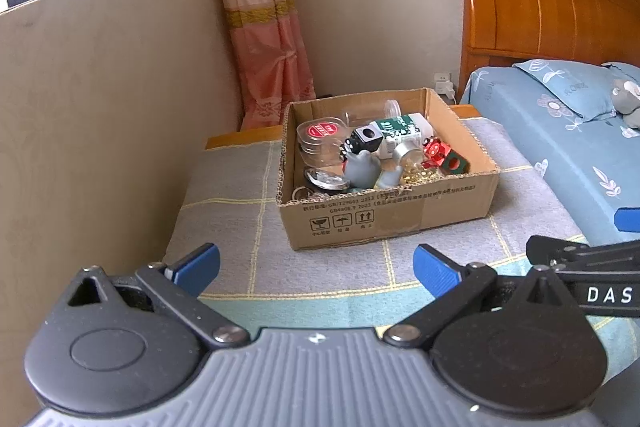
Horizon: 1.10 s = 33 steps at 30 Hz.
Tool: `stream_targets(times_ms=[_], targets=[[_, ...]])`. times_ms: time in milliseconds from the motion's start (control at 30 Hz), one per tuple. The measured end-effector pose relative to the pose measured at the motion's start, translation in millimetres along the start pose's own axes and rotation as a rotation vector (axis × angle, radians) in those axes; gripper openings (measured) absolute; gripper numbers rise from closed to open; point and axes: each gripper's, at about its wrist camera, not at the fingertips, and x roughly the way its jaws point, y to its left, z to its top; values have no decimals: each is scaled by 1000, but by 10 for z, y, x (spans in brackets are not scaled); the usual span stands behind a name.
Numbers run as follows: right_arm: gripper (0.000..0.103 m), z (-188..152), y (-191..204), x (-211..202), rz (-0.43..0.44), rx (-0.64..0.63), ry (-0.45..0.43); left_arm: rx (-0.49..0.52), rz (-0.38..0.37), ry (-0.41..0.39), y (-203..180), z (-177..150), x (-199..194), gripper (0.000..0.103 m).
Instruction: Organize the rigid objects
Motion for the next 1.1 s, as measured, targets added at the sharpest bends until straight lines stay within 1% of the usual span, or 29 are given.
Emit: stream_targets(times_ms=[767,1100], targets=[[103,16,-9,-16,-4,4,-5,-9,-9,-1,4,0,12,102],[103,19,-10,2,-4,1,1,-8,0,-1,-6,0,7,102]])
